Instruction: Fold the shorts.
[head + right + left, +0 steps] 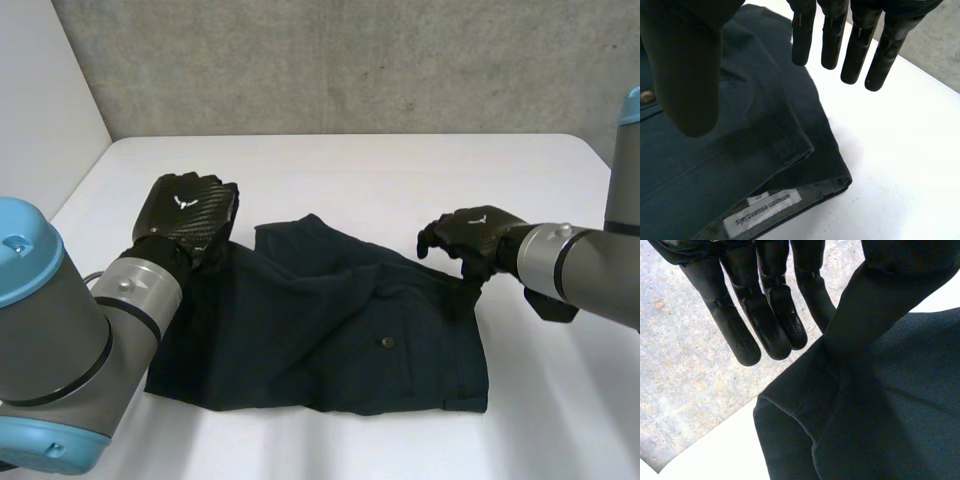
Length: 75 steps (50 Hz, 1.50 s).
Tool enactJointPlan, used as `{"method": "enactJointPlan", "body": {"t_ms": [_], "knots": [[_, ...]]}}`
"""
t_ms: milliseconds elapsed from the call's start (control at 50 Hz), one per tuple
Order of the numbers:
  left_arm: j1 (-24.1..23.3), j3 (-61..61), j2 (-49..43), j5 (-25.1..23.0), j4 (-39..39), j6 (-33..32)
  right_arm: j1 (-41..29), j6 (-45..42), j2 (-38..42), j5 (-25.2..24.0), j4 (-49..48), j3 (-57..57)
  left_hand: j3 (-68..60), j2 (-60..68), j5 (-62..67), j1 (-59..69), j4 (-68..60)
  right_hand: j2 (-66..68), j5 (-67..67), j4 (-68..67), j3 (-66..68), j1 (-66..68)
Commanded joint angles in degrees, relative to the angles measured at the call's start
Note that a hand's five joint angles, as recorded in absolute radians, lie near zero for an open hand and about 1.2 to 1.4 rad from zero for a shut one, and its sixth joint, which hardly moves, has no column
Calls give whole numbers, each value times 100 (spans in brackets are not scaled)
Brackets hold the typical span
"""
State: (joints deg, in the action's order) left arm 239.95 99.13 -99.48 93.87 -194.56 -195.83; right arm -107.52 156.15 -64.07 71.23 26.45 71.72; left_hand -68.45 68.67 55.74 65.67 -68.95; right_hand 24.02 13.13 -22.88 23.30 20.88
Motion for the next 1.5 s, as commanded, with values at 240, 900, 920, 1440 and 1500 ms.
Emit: {"method": "enactJointPlan", "body": {"t_ms": [240,900,920,1440,1500], "knots": [[60,-69,-45,-27,-73,-16,12,847,1879,-109,1143,-1854,-1155,1133,1426,1433,-1105,686,776,-801,759,1001],[658,-4315,-1030,-1,-3193,150,-471,751,149,585,-5168,-2884,-1155,1133,1426,1433,-1105,5598,5687,-5712,5670,5912],[649,-4271,-1003,-1,-3176,151,-480,750,140,576,-5124,-2857,-1155,1133,1426,1433,-1105,5598,5687,-5712,5670,5912],[324,-8,-1548,-36,-1455,168,-656,-1323,1388,497,-2602,7,-1155,1133,1426,1433,-1105,5598,5687,-5712,5670,5912],[315,71,-1267,-27,-462,195,-674,-1491,1021,488,-2363,683,-1155,1133,1426,1433,-1105,5598,5687,-5712,5670,5912]]}}
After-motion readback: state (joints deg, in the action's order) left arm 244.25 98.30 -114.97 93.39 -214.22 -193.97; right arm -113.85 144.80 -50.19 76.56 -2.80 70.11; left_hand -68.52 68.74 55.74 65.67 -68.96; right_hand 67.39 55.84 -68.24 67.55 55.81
